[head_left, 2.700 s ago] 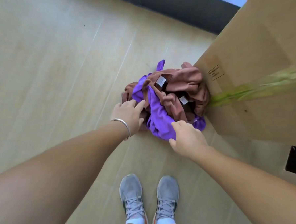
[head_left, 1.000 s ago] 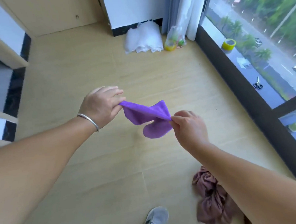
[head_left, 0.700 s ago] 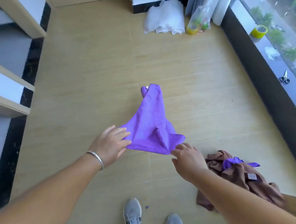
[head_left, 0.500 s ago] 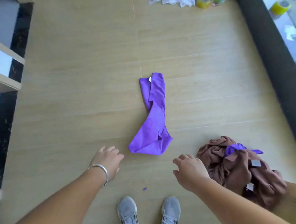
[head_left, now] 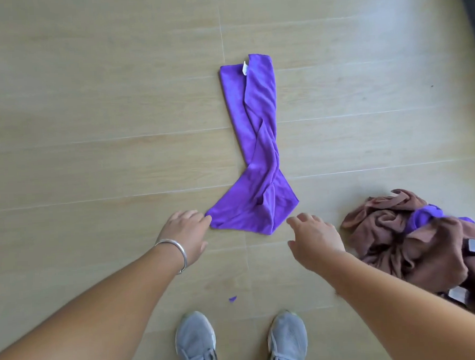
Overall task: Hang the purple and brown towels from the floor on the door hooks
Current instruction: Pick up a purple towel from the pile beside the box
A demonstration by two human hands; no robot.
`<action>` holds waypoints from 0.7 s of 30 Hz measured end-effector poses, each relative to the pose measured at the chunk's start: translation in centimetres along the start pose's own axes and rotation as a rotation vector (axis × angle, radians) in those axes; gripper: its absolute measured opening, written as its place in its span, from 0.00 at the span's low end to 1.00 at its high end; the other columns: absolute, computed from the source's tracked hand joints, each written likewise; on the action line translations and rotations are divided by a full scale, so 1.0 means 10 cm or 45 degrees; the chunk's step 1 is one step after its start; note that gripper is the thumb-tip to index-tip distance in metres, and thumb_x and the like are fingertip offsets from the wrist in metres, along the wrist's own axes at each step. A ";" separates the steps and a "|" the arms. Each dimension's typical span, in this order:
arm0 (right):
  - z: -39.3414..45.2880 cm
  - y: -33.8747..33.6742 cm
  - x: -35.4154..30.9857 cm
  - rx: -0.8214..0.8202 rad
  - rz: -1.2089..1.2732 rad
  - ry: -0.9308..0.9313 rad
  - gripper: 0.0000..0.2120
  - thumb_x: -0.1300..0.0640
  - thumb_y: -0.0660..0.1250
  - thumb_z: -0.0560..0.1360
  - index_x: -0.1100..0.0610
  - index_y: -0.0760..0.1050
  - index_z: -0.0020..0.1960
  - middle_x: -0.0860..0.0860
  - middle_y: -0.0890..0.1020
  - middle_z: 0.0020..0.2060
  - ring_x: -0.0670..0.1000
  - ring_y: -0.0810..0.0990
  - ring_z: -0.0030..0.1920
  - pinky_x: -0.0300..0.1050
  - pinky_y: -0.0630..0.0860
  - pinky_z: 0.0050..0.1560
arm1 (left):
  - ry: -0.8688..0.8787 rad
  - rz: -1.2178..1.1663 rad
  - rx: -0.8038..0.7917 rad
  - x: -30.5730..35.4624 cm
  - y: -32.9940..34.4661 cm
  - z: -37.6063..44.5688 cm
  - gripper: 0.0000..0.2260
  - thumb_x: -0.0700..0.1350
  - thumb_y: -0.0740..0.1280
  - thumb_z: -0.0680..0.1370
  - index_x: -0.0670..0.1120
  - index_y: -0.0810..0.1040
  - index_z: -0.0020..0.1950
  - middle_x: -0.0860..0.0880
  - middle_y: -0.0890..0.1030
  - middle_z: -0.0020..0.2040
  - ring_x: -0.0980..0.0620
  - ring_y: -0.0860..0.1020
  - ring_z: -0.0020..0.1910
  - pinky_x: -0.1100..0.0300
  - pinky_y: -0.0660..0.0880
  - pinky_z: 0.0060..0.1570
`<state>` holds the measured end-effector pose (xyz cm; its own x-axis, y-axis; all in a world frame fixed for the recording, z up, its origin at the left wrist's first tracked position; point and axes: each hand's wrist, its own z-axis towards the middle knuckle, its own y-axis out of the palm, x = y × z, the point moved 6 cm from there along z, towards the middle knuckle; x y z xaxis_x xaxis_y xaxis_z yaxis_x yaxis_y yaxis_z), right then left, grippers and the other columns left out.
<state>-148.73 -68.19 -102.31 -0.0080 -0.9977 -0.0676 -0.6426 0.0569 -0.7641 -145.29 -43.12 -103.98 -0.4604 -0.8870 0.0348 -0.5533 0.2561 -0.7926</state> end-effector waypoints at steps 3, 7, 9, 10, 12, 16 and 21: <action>0.52 0.26 0.18 0.059 -0.071 0.003 0.18 0.51 0.64 0.76 0.50 0.66 0.65 0.50 0.72 0.62 0.54 0.71 0.63 0.47 0.68 0.59 | 0.105 0.008 -0.001 0.00 0.36 0.52 0.32 0.56 0.64 0.77 0.49 0.55 0.77 0.51 0.60 0.76 0.51 0.55 0.77 0.53 0.51 0.74; 1.28 0.43 0.37 0.172 -0.201 -0.137 0.25 0.57 0.64 0.75 0.50 0.61 0.70 0.51 0.66 0.69 0.54 0.66 0.68 0.47 0.68 0.63 | 0.332 0.159 -0.050 0.04 0.82 1.23 0.38 0.59 0.62 0.78 0.47 0.45 0.79 0.49 0.46 0.80 0.51 0.45 0.78 0.54 0.43 0.76; 1.60 0.45 0.32 0.221 -0.269 -0.348 0.29 0.59 0.63 0.75 0.50 0.59 0.74 0.51 0.60 0.74 0.52 0.60 0.73 0.48 0.66 0.66 | 0.463 0.268 -0.075 0.07 1.03 1.48 0.40 0.62 0.61 0.78 0.47 0.42 0.79 0.48 0.41 0.80 0.50 0.41 0.78 0.54 0.41 0.76; 1.73 0.47 0.26 0.234 -0.303 -0.461 0.31 0.59 0.63 0.75 0.49 0.57 0.75 0.50 0.58 0.75 0.52 0.58 0.74 0.47 0.65 0.68 | 0.520 0.313 -0.070 0.07 1.12 1.58 0.41 0.63 0.60 0.77 0.47 0.40 0.79 0.48 0.39 0.79 0.50 0.39 0.78 0.54 0.39 0.75; 1.93 0.55 0.13 0.230 -0.355 -0.654 0.34 0.58 0.65 0.75 0.49 0.56 0.77 0.49 0.58 0.76 0.50 0.58 0.75 0.46 0.64 0.69 | 0.605 0.381 -0.052 0.03 1.25 1.73 0.43 0.67 0.57 0.76 0.47 0.37 0.78 0.47 0.34 0.78 0.50 0.35 0.77 0.53 0.34 0.73; 2.04 0.66 -0.05 0.268 -0.469 -0.884 0.27 0.60 0.63 0.74 0.49 0.66 0.72 0.48 0.72 0.66 0.53 0.73 0.61 0.47 0.70 0.58 | 0.656 0.446 -0.067 -0.03 1.38 1.82 0.48 0.71 0.56 0.72 0.48 0.31 0.76 0.46 0.26 0.73 0.48 0.25 0.72 0.47 0.30 0.72; 1.97 0.55 0.01 0.262 -0.599 -0.848 0.16 0.62 0.59 0.73 0.49 0.73 0.58 0.49 0.75 0.49 0.54 0.76 0.49 0.46 0.67 0.47 | 0.591 0.480 -0.094 0.09 1.43 1.75 0.37 0.64 0.51 0.80 0.52 0.30 0.76 0.45 0.26 0.74 0.43 0.22 0.67 0.34 0.31 0.67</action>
<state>-137.19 -67.27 -119.21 0.7213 -0.6920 -0.0280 -0.3129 -0.2895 -0.9046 -141.48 -47.00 -125.92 -0.8799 -0.4739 0.0346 -0.3320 0.5610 -0.7583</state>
